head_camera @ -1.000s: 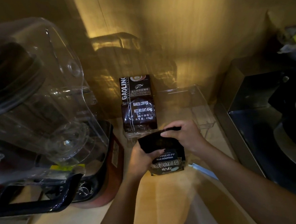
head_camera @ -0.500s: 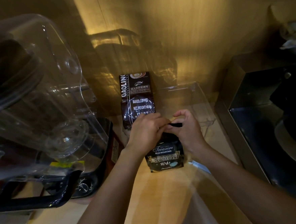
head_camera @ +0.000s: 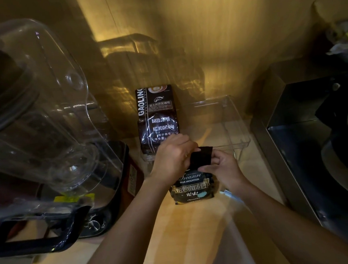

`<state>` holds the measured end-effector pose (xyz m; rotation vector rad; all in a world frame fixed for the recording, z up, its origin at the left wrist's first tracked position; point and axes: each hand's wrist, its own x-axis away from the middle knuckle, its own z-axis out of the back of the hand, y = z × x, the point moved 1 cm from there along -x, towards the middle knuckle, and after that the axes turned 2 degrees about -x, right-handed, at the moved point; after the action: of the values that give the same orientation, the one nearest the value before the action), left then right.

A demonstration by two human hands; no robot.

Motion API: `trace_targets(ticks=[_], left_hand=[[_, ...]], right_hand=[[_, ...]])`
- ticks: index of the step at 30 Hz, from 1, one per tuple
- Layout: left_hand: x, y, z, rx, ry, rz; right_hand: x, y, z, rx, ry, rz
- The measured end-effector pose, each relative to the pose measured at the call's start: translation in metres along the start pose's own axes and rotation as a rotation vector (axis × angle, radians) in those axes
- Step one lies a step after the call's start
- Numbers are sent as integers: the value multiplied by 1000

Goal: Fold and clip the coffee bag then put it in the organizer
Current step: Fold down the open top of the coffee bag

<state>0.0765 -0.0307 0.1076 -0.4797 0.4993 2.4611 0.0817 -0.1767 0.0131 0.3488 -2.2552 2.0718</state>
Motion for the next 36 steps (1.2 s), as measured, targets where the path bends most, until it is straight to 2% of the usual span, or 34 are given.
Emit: trace_targets(ticks=[5, 9, 17, 20, 23, 26, 30, 32, 34, 36], left_hand=[[-1, -2, 5, 51, 25, -11], [1, -1, 5, 30, 45, -31], [3, -3, 4, -70, 61, 1], [4, -12, 7, -77, 82, 140], [25, -19, 6, 158, 179, 422], [53, -17, -10, 659, 149, 621], [74, -28, -31, 1130, 307, 870], [78, -33, -37, 1222, 247, 930], [78, -31, -42, 1172, 131, 913], [75, -26, -45, 1124, 121, 935]], right_hand=[[-5, -6, -9, 58, -69, 24], [-5, 3, -22, 38, 0, 36], [-6, 4, -23, 21, -25, 4], [-6, 4, -23, 25, 9, 0], [-6, 6, -18, -1, 43, -5], [-7, 7, -16, -22, 31, -23], [-6, 5, -16, -70, -12, -35], [-5, 4, -16, -90, -15, -37], [-4, 4, -15, -98, -20, -36], [-3, 3, -16, -102, -27, -37]])
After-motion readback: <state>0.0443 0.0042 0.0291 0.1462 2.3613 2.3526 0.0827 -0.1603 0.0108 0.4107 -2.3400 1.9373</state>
